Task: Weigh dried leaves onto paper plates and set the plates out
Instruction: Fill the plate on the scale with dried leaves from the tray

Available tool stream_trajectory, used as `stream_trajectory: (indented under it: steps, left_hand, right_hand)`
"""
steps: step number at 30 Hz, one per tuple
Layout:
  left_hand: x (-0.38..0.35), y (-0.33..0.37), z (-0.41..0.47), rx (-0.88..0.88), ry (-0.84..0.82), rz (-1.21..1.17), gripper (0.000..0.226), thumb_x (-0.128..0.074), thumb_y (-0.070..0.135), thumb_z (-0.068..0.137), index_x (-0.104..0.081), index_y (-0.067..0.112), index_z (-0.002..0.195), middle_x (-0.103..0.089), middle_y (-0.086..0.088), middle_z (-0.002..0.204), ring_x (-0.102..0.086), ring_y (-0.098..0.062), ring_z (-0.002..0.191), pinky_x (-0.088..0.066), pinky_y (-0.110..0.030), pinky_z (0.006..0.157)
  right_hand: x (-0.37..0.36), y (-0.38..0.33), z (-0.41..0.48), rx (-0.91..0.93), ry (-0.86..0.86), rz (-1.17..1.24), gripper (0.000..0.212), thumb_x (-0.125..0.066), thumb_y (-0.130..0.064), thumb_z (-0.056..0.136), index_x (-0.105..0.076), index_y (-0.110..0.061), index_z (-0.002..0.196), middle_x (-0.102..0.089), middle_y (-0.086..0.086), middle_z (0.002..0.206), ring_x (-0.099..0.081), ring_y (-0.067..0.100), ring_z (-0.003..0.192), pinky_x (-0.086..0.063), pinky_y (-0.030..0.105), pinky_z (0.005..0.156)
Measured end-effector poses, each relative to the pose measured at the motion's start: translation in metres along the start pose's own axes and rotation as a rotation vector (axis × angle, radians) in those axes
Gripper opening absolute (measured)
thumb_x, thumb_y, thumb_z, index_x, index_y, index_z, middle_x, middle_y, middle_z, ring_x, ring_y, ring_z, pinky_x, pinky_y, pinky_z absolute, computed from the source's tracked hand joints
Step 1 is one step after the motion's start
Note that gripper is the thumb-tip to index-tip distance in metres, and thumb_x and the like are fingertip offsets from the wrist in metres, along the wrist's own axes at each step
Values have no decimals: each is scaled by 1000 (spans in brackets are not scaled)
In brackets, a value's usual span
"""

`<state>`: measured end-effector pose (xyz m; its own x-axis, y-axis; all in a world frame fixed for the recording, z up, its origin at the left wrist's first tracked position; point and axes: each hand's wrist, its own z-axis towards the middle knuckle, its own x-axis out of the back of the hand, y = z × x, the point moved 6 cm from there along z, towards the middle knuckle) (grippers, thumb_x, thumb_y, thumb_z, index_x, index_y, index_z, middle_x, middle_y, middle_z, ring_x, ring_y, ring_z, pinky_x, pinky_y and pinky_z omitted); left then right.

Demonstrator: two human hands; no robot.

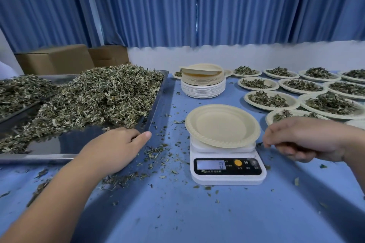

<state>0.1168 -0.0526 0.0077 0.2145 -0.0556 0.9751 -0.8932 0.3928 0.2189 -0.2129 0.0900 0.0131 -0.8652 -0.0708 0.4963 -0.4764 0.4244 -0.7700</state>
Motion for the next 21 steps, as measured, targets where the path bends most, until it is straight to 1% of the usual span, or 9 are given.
stream_trajectory:
  steps: [2,4,6,7,9,11,12,16,21]
  left_hand:
    - [-1,1,-1,-2,5,15,62,-20,69,91,-62,26,106,-64,3,96,-60,-12,87,-51,-40,85]
    - [0,0,-2,11,12,16,59,-22,68,92,-61,26,103,-65,3,90,-61,-12,82,-53,-39,81]
    - [2,-1,-2,21,31,12,55,-25,69,92,-61,27,99,-66,3,83,-62,-11,76,-54,-36,77]
    - [3,-2,-2,22,47,9,54,-27,69,91,-61,27,95,-66,2,77,-61,-11,69,-53,-32,70]
    - [5,-2,-2,23,78,-19,48,-34,68,90,-60,29,85,-64,0,63,-55,-9,51,-43,-25,53]
    - [7,-2,-2,31,107,-88,42,-42,67,87,-60,30,81,-57,0,50,-43,-6,36,-33,-23,45]
    - [8,-4,-2,37,124,-127,40,-46,67,86,-61,30,80,-54,1,46,-38,-6,33,-30,-23,43]
    - [13,-7,1,59,160,-216,33,-53,60,87,-63,29,79,-47,5,35,-33,-8,27,-23,-18,34]
    - [17,-12,3,61,208,-315,30,-57,49,91,-65,25,76,-46,7,33,-33,-6,25,-20,-13,29]
  right_hand:
    - [-1,-3,2,8,30,6,12,-54,-8,90,-62,-3,83,-41,6,51,-31,15,37,-17,16,36]
    - [-4,-5,3,9,49,-11,11,-55,-8,89,-63,-4,82,-41,6,51,-32,15,38,-18,16,36]
    - [-7,-6,5,15,64,-10,11,-55,-6,89,-64,-4,82,-42,6,51,-33,15,39,-19,16,35]
    - [-7,-6,5,18,70,-8,12,-54,-5,89,-64,-3,83,-42,5,51,-33,15,39,-20,16,34]
    - [-7,-6,6,19,73,-14,13,-51,-4,90,-64,-2,86,-42,5,51,-34,15,39,-21,17,35]
    - [-5,-4,6,14,71,-21,15,-49,-3,90,-64,-3,88,-43,5,51,-34,15,39,-20,17,35]
    - [-4,-3,7,11,72,-24,16,-49,-3,90,-65,-4,88,-43,5,51,-34,15,40,-20,18,36]
    - [0,-1,8,10,101,-39,19,-48,-4,90,-66,-6,86,-44,4,52,-35,15,41,-18,18,38]
    - [5,-1,7,21,139,-19,20,-48,-5,92,-67,-5,86,-44,4,50,-35,15,39,-19,19,37]
